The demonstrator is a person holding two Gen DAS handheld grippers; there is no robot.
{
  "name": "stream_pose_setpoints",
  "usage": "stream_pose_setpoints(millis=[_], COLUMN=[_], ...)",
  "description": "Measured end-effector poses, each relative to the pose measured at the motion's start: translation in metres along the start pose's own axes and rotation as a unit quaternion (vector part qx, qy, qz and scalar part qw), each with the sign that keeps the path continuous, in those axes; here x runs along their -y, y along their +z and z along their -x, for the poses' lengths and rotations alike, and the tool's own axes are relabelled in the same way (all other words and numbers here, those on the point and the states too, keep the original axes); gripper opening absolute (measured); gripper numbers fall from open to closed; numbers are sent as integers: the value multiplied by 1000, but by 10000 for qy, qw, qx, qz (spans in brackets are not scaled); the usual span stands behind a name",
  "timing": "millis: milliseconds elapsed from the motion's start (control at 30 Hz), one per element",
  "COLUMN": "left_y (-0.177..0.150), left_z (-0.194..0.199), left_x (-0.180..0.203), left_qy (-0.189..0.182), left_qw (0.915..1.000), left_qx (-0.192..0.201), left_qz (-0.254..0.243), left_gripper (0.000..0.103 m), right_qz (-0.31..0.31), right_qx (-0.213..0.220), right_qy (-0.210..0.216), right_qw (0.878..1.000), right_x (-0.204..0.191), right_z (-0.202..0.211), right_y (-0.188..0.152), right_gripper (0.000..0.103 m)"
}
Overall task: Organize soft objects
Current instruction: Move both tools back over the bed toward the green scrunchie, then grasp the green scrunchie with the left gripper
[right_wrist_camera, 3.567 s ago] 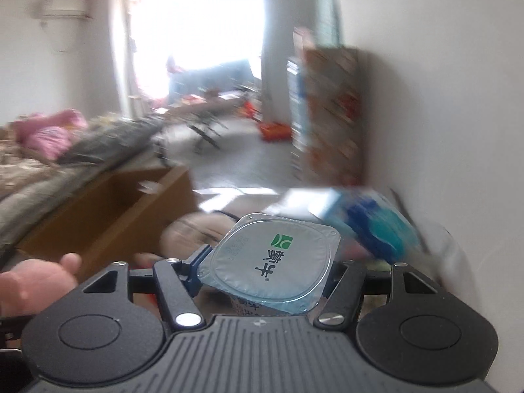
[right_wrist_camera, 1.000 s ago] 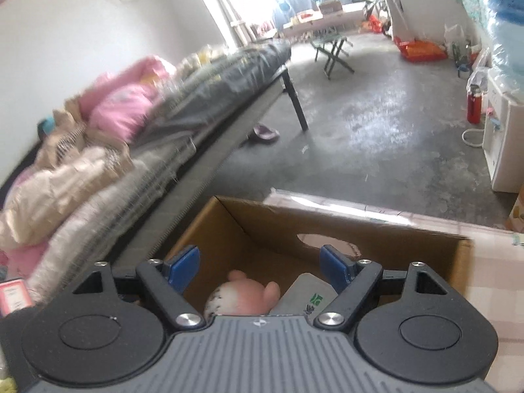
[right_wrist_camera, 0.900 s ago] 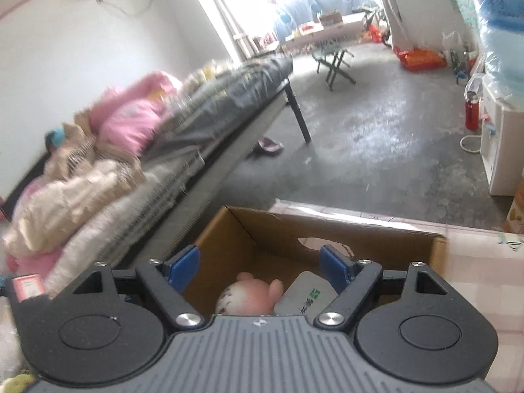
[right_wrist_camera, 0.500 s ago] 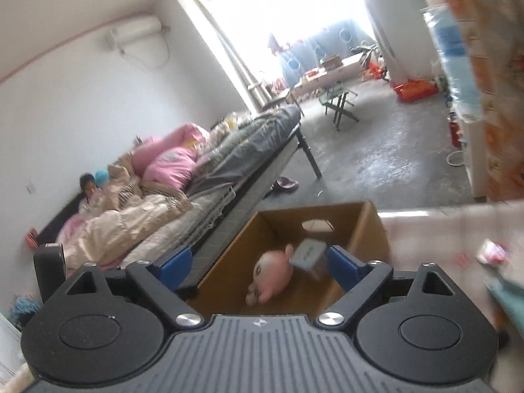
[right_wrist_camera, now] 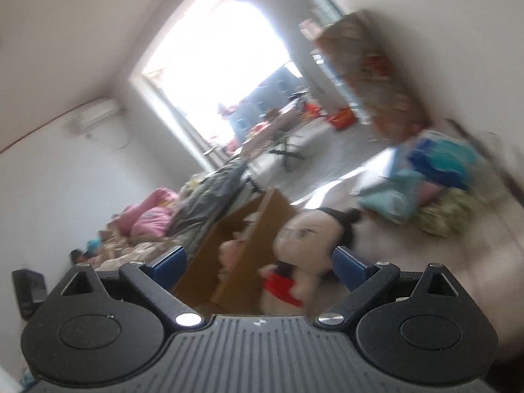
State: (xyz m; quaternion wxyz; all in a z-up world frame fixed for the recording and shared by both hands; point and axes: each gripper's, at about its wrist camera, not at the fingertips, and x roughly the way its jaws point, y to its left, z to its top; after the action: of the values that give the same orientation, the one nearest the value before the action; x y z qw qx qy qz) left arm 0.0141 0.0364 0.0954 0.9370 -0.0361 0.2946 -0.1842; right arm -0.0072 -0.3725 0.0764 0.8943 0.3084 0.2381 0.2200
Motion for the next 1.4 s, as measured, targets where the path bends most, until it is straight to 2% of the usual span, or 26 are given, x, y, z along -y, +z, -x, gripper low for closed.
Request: stream_pose_setpoints(millis=[167, 300, 400, 500, 600, 700, 800, 867, 1033, 1100, 1200, 1400], left_y=[-32, -53, -61, -61, -61, -59, -59, -59, -62, -64, -66, -74], left_z=[-55, -103, -140, -180, -216, -244, -265, -275, -279, -275, -262, -224], left_x=[71, 122, 148, 164, 177, 184, 189, 188, 179, 174, 168, 159], left_qy=[-104, -111, -345, -563, -645, -768, -782, -799, -876, -920, -990, -936], left_qw=[9970, 9878, 9796, 9750, 9721, 9717, 9719, 9723, 9745, 9750, 9751, 9733], left_qx=[134, 196, 75, -103, -157, -291, -421, -525, -696, -762, -802, -811], left_qz=[-761, -1542, -1977, -2148, -2249, -2214, -2180, -2133, -1947, -1872, -1816, -1932], left_gripper=[103, 103, 103, 102, 101, 95, 85, 78, 76, 76, 78, 86], right_qz=[-112, 20, 244, 356, 191, -143, -332, -368, -348, -384, -487, -832], right_qx=[197, 272, 236, 110, 39, 15, -60, -151, -407, -492, -597, -1163], right_qy=[-432, -755, -1179, -1571, -1830, -1913, -1977, -2072, -2168, -2086, -1813, -1164], right_qw=[9988, 9968, 9924, 9869, 9829, 9814, 9797, 9775, 9747, 9760, 9804, 9829], right_x=[34, 53, 69, 91, 122, 154, 179, 190, 207, 209, 204, 187], right_z=[10, 3, -14, -31, -48, -64, -85, -100, -129, -132, -126, -114], right_y=[-11, -14, -16, -16, -11, -1, 9, 14, 19, 18, 14, -7], right_gripper=[97, 95, 90, 81, 73, 67, 62, 58, 28, 23, 19, 18])
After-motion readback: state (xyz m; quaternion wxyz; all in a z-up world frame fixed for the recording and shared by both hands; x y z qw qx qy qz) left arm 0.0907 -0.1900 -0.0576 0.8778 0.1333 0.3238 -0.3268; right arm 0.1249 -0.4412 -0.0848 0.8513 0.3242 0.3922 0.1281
